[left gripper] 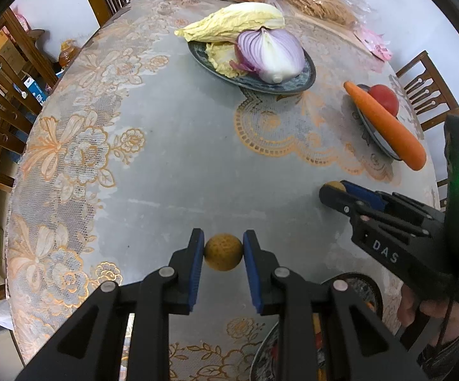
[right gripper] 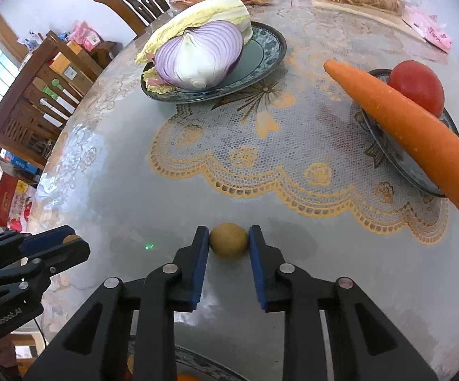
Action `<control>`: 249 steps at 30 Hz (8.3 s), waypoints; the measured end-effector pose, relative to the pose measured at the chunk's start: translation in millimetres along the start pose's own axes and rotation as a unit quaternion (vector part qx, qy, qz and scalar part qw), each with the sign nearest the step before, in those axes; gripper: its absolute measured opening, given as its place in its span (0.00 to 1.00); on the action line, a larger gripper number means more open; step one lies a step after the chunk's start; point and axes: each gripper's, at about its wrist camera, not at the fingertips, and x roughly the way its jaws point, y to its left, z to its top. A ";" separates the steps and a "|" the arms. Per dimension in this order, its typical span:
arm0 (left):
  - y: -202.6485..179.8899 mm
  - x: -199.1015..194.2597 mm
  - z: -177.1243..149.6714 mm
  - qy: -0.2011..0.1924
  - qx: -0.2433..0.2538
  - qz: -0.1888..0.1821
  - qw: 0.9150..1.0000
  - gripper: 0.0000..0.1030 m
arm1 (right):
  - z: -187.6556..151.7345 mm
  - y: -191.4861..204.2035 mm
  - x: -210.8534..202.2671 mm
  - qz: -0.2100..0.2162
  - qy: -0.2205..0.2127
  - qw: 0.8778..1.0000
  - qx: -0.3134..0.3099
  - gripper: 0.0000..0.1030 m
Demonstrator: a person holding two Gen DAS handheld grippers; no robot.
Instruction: Organize fruits
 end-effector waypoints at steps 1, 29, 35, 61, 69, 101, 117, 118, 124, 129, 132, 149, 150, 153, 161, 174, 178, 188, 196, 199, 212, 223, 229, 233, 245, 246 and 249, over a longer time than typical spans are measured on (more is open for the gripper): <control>0.1 -1.1 -0.8 -0.001 0.001 -0.001 1.000 0.25 | -0.3 -0.5 -0.8 0.002 0.001 1.000 0.002 0.26; -32.6 -42.7 -39.2 -0.017 0.087 -0.058 0.994 0.25 | -69.1 17.6 -77.4 0.026 -0.036 0.998 0.045 0.26; -41.9 -46.2 -49.5 -0.012 0.109 -0.073 0.991 0.25 | -89.2 18.3 -94.1 0.025 -0.041 0.998 0.048 0.26; -88.4 -12.7 -89.1 0.050 0.241 -0.111 0.963 0.25 | -134.3 3.3 -105.5 0.016 -0.030 0.995 0.092 0.26; -91.6 -9.8 -92.4 0.058 0.250 -0.112 0.960 0.25 | -135.5 4.4 -103.1 0.017 -0.027 0.995 0.096 0.26; -50.2 -35.2 -100.4 0.016 0.232 -0.079 0.969 0.41 | -153.9 26.6 -85.9 -0.006 -0.021 0.994 0.108 0.26; -45.9 -56.1 -115.7 -0.008 0.192 -0.055 0.980 0.54 | -171.6 24.8 -113.2 0.005 -0.043 0.992 0.117 0.50; -46.8 -58.3 -117.9 -0.011 0.187 -0.053 0.981 0.55 | -174.1 25.5 -116.7 0.005 -0.045 0.993 0.113 0.53; -53.6 -68.6 -135.5 -0.030 0.157 -0.028 0.987 0.69 | -190.2 25.0 -138.9 -0.003 -0.062 0.993 0.099 0.67; -58.9 -71.1 -147.9 -0.028 0.142 -0.008 0.989 0.72 | -202.3 21.3 -142.8 -0.010 -0.061 0.994 0.094 0.71; -61.8 -71.8 -154.9 -0.027 0.137 -0.005 0.990 0.72 | -208.1 19.8 -142.8 -0.006 -0.059 0.994 0.093 0.71; -72.0 -76.2 -176.7 -0.022 0.140 0.016 0.990 0.72 | -219.6 19.1 -148.5 -0.004 -0.064 0.994 0.088 0.72; -72.6 -76.3 -177.7 -0.021 0.142 0.016 0.990 0.72 | -219.8 19.2 -148.5 -0.004 -0.065 0.994 0.088 0.72; -73.6 -75.9 -179.8 -0.019 0.144 0.017 0.989 0.72 | -220.8 18.3 -148.3 -0.004 -0.065 0.994 0.092 0.72; -77.4 -78.2 -182.8 -0.021 0.153 0.019 0.988 0.72 | -221.8 16.3 -151.3 -0.005 -0.069 0.993 0.099 0.72; -78.3 -78.5 -181.2 -0.019 0.149 0.021 0.988 0.72 | -222.2 12.5 -152.1 -0.004 -0.068 0.993 0.101 0.72; -77.6 -78.4 -181.1 -0.019 0.147 0.022 0.989 0.72 | -222.1 10.6 -152.3 -0.004 -0.068 0.992 0.103 0.72; -77.2 -77.7 -181.5 -0.019 0.148 0.021 0.989 0.72 | -222.3 9.6 -151.4 -0.004 -0.066 0.992 0.105 0.72; -77.2 -77.5 -181.5 -0.019 0.148 0.022 0.989 0.72 | -222.0 9.3 -150.3 -0.004 -0.066 0.992 0.107 0.72; -77.1 -77.4 -181.4 -0.019 0.147 0.022 0.989 0.72 | -222.0 9.4 -150.3 -0.004 -0.066 0.992 0.107 0.72; -76.4 -76.4 -180.3 -0.017 0.148 0.021 0.989 0.72 | -221.5 8.0 -148.5 -0.004 -0.064 0.992 0.108 0.72; -73.7 -75.9 -181.4 -0.016 0.146 0.023 0.989 0.72 | -222.3 10.5 -147.5 -0.003 -0.063 0.992 0.107 0.72; -72.0 -76.7 -182.0 -0.016 0.146 0.022 0.989 0.72 | -222.7 13.9 -147.3 -0.004 -0.063 0.992 0.106 0.72; -71.1 -77.5 -183.1 -0.015 0.148 0.021 0.989 0.72 | -222.8 14.2 -146.9 -0.004 -0.063 0.992 0.109 0.72; -69.1 -77.5 -182.4 -0.015 0.153 0.022 0.988 0.72 | -222.2 15.2 -146.3 -0.003 -0.064 0.992 0.113 0.72; -68.6 -77.4 -182.1 -0.015 0.153 0.022 0.988 0.72 | -222.1 15.2 -146.1 -0.003 -0.064 0.992 0.113 0.72; -68.5 -77.2 -182.2 -0.015 0.153 0.022 0.988 0.72 | -221.8 15.4 -145.9 -0.003 -0.064 0.992 0.113 0.72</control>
